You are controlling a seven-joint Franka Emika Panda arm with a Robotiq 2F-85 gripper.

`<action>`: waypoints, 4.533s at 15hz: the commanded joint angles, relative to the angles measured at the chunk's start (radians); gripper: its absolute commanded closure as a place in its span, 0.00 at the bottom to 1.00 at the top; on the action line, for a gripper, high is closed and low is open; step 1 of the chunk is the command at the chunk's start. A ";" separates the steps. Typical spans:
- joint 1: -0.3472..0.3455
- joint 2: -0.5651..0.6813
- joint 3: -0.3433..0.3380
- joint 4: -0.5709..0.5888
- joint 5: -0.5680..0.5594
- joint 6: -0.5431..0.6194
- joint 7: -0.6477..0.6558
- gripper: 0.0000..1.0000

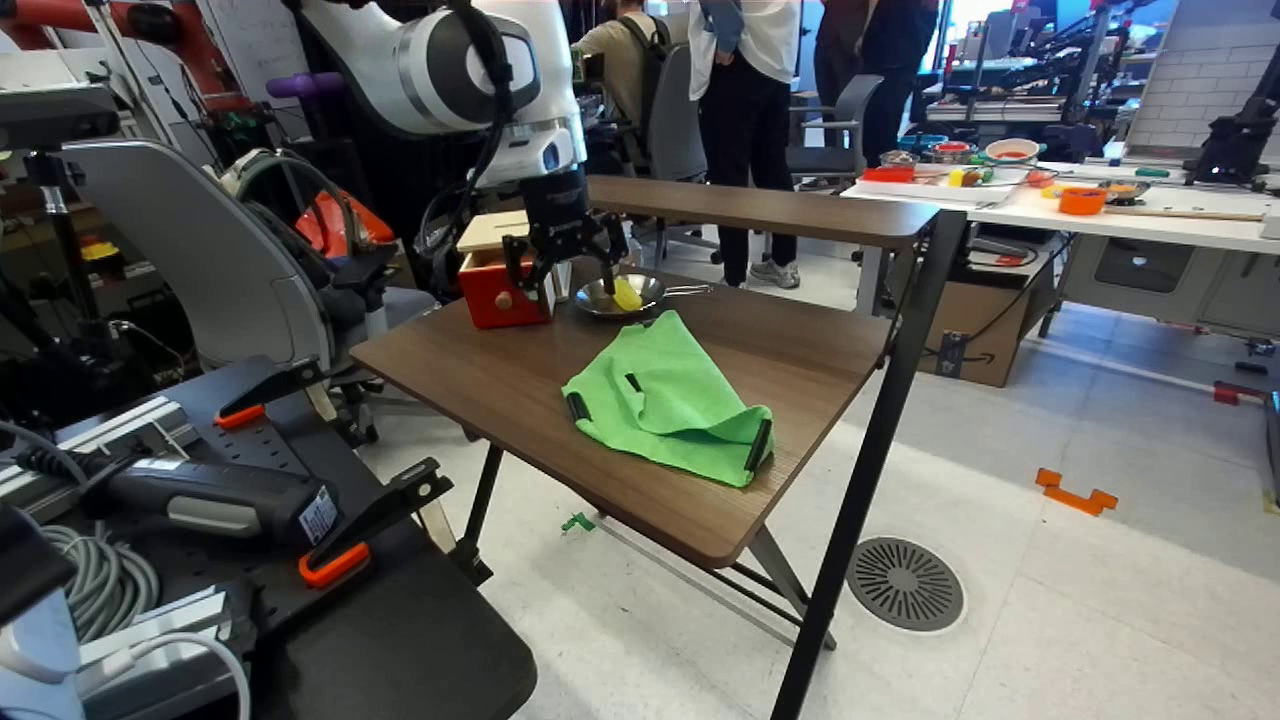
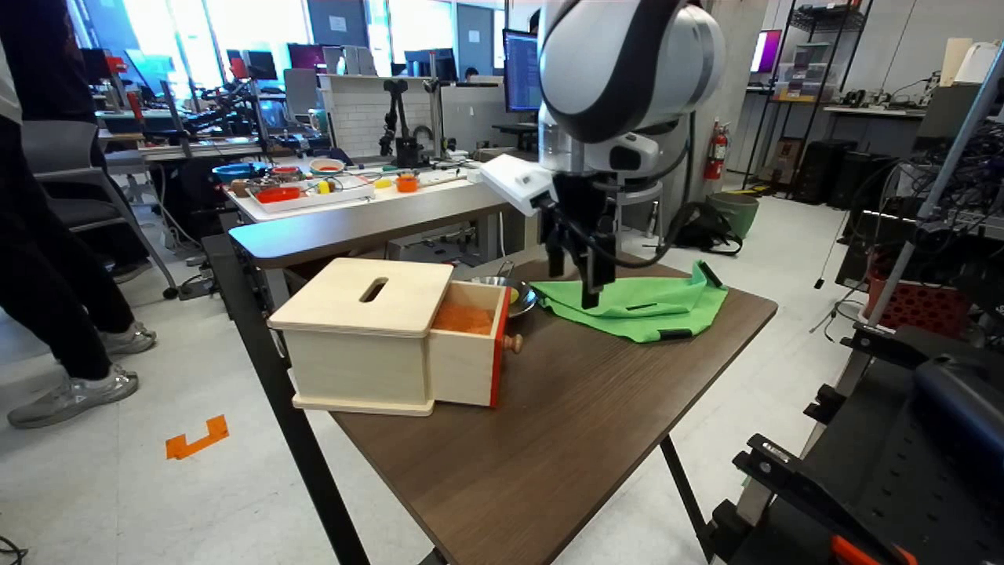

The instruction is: Fold the cloth on the table and put the cob on the pan

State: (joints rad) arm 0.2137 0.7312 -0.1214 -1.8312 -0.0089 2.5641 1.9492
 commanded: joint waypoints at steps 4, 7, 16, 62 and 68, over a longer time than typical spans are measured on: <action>-0.013 -0.166 -0.023 -0.425 0.007 0.205 -0.060 0.00; -0.029 -0.186 -0.045 -0.516 0.016 0.262 -0.088 0.00; -0.078 -0.211 -0.079 -0.505 0.033 0.280 -0.181 0.00; -0.240 -0.037 -0.057 -0.092 0.159 0.055 -0.358 0.99; -0.253 0.066 -0.062 0.016 0.160 0.033 -0.357 0.99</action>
State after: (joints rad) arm -0.0224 0.7468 -0.1882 -1.8913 0.1257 2.6429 1.6196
